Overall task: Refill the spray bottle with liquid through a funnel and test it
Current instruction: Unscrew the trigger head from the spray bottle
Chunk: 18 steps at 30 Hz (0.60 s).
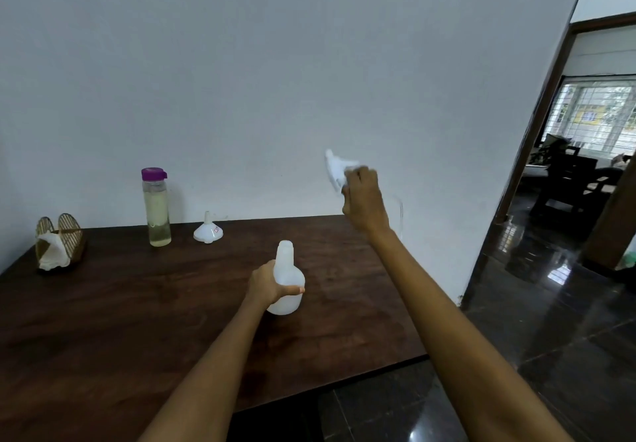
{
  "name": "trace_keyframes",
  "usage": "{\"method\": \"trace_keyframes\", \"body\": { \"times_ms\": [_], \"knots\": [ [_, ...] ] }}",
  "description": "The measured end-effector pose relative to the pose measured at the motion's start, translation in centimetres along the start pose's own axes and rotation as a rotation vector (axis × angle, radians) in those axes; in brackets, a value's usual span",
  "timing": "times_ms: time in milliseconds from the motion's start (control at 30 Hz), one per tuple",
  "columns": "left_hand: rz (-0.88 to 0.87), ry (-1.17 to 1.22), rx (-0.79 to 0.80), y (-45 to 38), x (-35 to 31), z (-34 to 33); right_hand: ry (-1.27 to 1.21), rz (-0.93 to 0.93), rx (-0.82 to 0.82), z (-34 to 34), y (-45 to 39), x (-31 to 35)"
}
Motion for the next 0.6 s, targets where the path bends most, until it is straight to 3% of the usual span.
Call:
{"method": "trace_keyframes", "body": {
  "times_ms": [100, 233, 433, 600],
  "knots": [
    [0.002, 0.004, 0.005, 0.0, 0.0, 0.0, 0.058, -0.187, 0.319, -6.2, 3.3, -3.4],
    [0.006, 0.008, -0.003, -0.1, 0.1, 0.0, 0.226, -0.286, 0.608, -12.6, 8.3, -6.0],
    [0.023, -0.005, -0.004, -0.5, 0.4, -0.2, 0.272, -0.429, 0.752, -17.6, 12.4, -8.7],
    [0.038, 0.004, -0.007, -0.6, 0.8, -0.3, 0.295, -0.482, 0.750, -19.2, 12.4, -10.1]
  ]
}}
Point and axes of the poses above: each hand's wrist, its own y-axis away from the middle knuckle, its own z-axis out of the back of the hand, x = y × z, the point moved 10 cm from there along -y, towards the middle knuckle, and after that the axes turned 6 degrees about x, right-handed, at the moved point
